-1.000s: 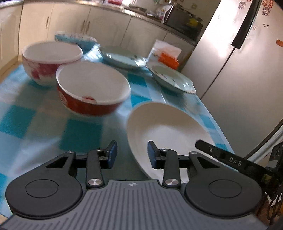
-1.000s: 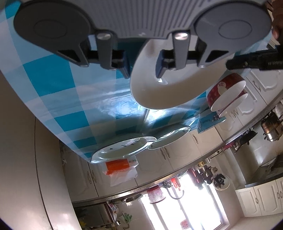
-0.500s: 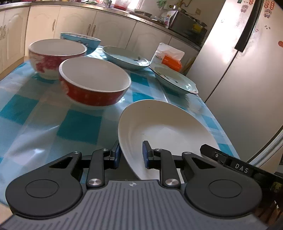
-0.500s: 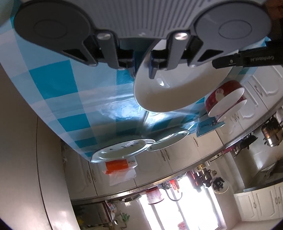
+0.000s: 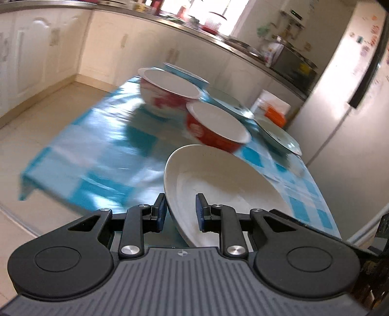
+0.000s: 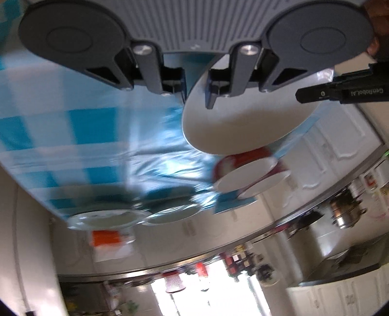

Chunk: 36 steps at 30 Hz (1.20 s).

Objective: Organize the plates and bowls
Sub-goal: 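Lower the white plate beside the red bowls and open both grippers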

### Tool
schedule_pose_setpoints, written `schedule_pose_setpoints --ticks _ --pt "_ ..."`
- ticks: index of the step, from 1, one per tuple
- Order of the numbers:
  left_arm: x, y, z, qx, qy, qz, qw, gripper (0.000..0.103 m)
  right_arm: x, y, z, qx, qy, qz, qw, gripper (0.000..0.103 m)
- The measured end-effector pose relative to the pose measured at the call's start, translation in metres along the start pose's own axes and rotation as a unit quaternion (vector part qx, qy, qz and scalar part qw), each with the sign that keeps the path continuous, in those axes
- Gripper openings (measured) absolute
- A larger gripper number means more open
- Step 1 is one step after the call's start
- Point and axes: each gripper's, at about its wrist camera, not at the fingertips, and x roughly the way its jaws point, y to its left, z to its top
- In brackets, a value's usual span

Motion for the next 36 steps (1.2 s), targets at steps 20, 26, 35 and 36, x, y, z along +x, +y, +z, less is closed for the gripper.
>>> schedule_pose_setpoints --ticks 20,26,35,36 --pt "0.032 0.061 0.04 -0.036 -0.037 0.082 0.9953 0.025 0.089 0.075 0.024 -0.032 0.018 0.032 0.999 0.015" --pt "0.041 0.056 0.041 -0.024 -0.034 0.08 0.9959 0.026 0.092 0.066 0.027 -0.02 0.013 0.02 1.0 0.015" --pt "0.05 0.036 0.039 -0.004 -0.027 0.077 0.9967 0.034 0.088 0.048 0.032 0.0 0.005 0.003 1.0 0.014" --pt "0.051 0.035 0.04 -0.004 -0.027 0.078 0.9966 0.035 0.088 0.047 0.032 0.001 0.005 0.002 1.0 0.014"
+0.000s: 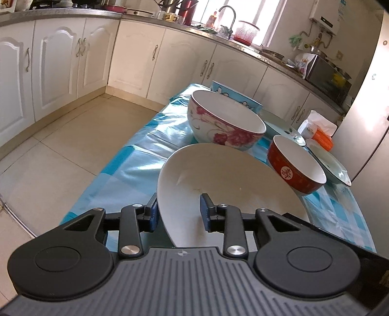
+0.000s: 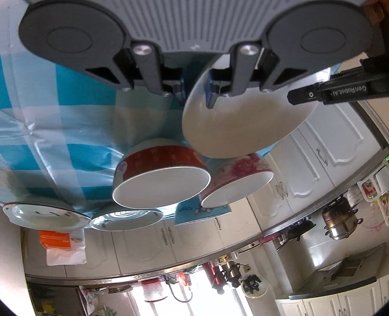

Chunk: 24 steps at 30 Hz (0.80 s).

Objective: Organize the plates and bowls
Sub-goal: 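Lower the white plate beside the red bowls and open both grippers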

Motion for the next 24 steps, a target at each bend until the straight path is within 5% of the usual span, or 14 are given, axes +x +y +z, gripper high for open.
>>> schedule_pose_setpoints --ticks 8,14,18,24 --pt "0.001 -0.001 0.0 0.005 -0.003 0.007 1.0 0.037 -0.002 -0.002 0.0 -0.002 0.0 0.003 1.0 0.014" --pt "-0.004 0.003 0.0 0.003 -0.005 0.015 0.9999 0.036 -0.009 0.003 -0.001 -0.011 0.004 0.01 1.0 0.028" --pt "-0.016 0.004 -0.002 0.012 -0.015 0.032 0.9993 0.048 -0.024 -0.003 -0.002 0.0 0.001 0.0 1.0 0.05" --pt "-0.048 0.003 -0.011 0.022 -0.014 0.026 0.9993 0.054 -0.06 -0.013 -0.014 0.015 -0.008 -0.024 1.0 0.068"
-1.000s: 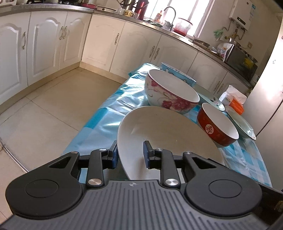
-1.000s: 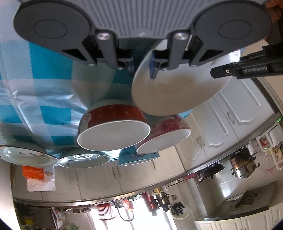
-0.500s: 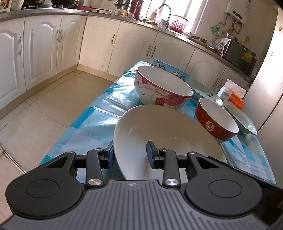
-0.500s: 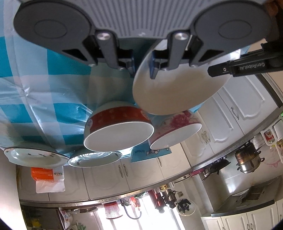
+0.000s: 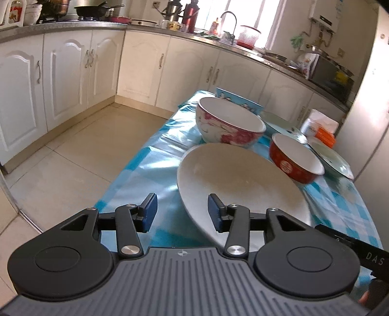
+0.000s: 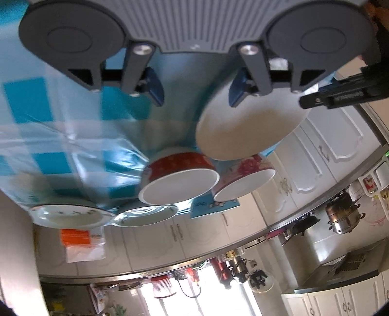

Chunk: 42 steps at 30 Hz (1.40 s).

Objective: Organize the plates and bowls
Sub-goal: 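Lower the white plate beside the red bowls and open both grippers, then move both grippers to the pale green floral plate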

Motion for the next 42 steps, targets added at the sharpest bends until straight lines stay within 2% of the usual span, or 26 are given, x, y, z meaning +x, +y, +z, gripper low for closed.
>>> schedule_pose_setpoints --ticks 6,8,12,15,18,25,30,35,38,42 --pt "-0.042 -0.021 -0.026 0.036 0.007 -0.038 0.9986 0.065 -0.044 -0.017 -0.024 0.025 0.004 -0.028 0.999 0.081" --pt "-0.056 -0.033 -0.04 0.052 0.013 -0.058 0.9969 0.069 -0.059 -0.022 -0.03 0.031 0.003 -0.032 0.999 0.081" --pt "-0.079 -0.054 -0.064 0.073 0.026 -0.093 0.9926 0.08 -0.091 -0.031 -0.041 0.054 -0.009 -0.047 0.997 0.089" --pt "-0.094 -0.068 -0.08 0.093 0.032 -0.114 0.9886 0.096 -0.112 -0.034 -0.045 0.065 -0.019 -0.058 0.996 0.092" --pt "-0.107 -0.077 -0.093 0.105 0.037 -0.128 0.9855 0.102 -0.133 -0.039 -0.052 0.077 -0.037 -0.079 0.993 0.098" --pt "-0.128 -0.076 -0.113 0.098 0.051 -0.131 0.9852 0.103 -0.17 -0.048 -0.061 0.1 -0.074 -0.12 0.985 0.102" --pt "-0.142 -0.069 -0.112 0.08 0.049 -0.133 0.9867 0.103 -0.189 -0.051 -0.065 0.109 -0.092 -0.142 0.98 0.102" --pt "-0.155 -0.073 -0.097 0.071 0.042 -0.147 0.9857 0.103 -0.206 -0.051 -0.062 0.113 -0.108 -0.158 0.975 0.102" --pt "-0.164 -0.084 -0.086 0.073 0.027 -0.165 0.9833 0.103 -0.215 -0.053 -0.056 0.119 -0.121 -0.162 0.972 0.102" --pt "-0.16 -0.103 -0.068 0.079 0.03 -0.185 0.9791 0.103 -0.226 -0.058 -0.045 0.117 -0.131 -0.161 0.971 0.102"
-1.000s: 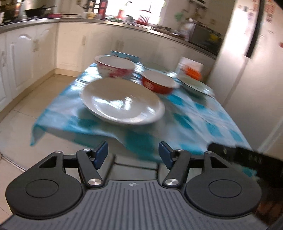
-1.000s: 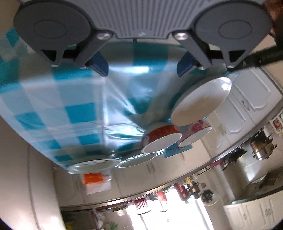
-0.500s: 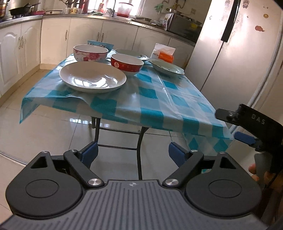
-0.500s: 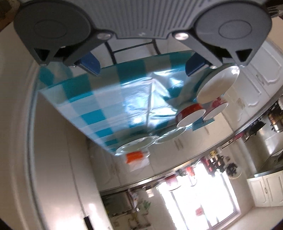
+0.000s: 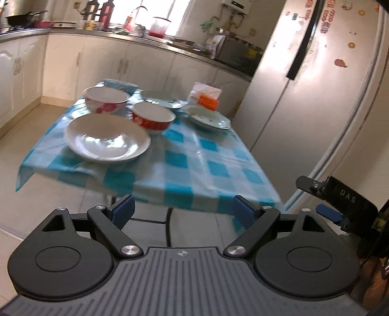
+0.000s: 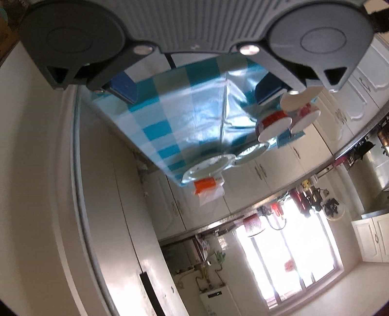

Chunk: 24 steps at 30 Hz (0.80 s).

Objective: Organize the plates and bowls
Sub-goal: 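Move both grippers to the pale green floral plate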

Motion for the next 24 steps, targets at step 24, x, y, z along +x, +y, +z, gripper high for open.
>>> schedule_pose_setpoints --ticks 24 --pt "0.255 -0.049 0.167 -0.021 0.018 0.018 0.9995 0.103 0.2 -0.054 0.1 0.124 0.035 0.088 0.988 0.102"
